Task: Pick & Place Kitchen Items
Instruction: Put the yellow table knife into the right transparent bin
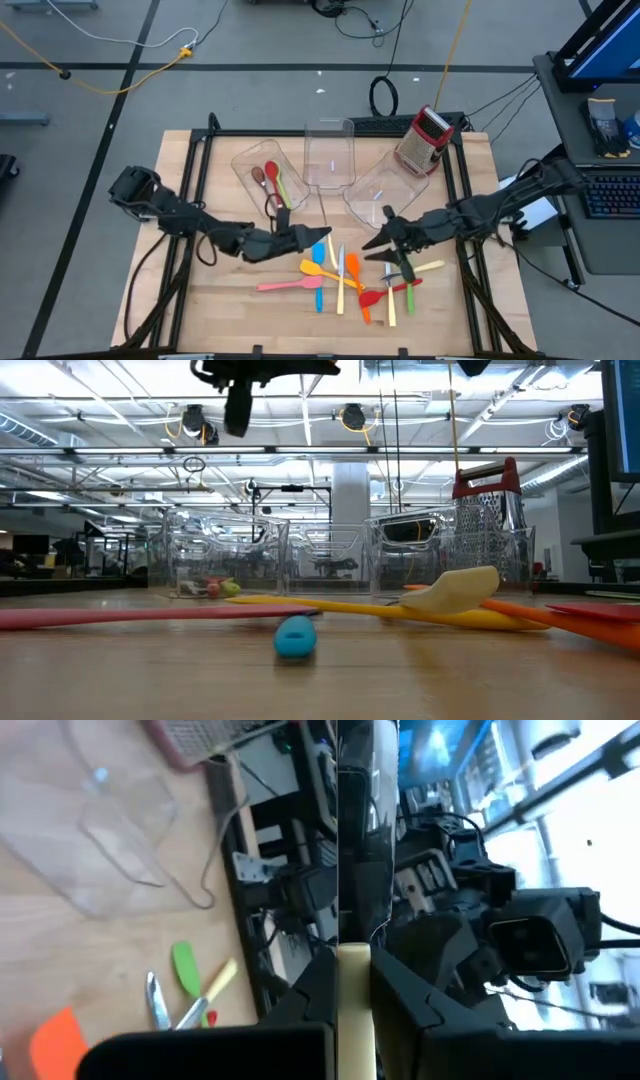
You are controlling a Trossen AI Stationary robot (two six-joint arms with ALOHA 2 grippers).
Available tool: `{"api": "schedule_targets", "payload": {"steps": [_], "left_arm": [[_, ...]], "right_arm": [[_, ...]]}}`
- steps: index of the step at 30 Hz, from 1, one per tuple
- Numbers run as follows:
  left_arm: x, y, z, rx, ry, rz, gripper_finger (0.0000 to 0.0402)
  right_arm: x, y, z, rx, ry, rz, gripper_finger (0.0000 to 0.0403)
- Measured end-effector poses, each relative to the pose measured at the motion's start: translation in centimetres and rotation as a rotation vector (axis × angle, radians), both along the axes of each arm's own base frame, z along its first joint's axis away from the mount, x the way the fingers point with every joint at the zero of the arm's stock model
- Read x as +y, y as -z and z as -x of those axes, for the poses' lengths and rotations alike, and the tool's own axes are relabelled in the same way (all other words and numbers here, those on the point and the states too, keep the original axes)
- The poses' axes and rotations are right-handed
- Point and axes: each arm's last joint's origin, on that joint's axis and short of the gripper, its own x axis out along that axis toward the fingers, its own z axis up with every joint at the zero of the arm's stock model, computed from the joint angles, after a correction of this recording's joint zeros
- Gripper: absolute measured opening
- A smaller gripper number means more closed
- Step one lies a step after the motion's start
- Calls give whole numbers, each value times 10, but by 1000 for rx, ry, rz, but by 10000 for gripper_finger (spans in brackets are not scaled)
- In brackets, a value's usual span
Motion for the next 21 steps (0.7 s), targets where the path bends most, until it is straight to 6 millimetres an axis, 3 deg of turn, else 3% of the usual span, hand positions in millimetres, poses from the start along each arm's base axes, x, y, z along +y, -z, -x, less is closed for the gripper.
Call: {"api": "schedule_targets", "payload": {"steps": [9, 21], "left_arm": [[14, -13, -12, -12, 105, -91, 24], [22, -21, -15, -80, 194, -159, 24]], "right_arm": [[4, 1, -11, -57, 3, -26, 161], [-9, -3, -20, -77, 70, -150, 227]]}}
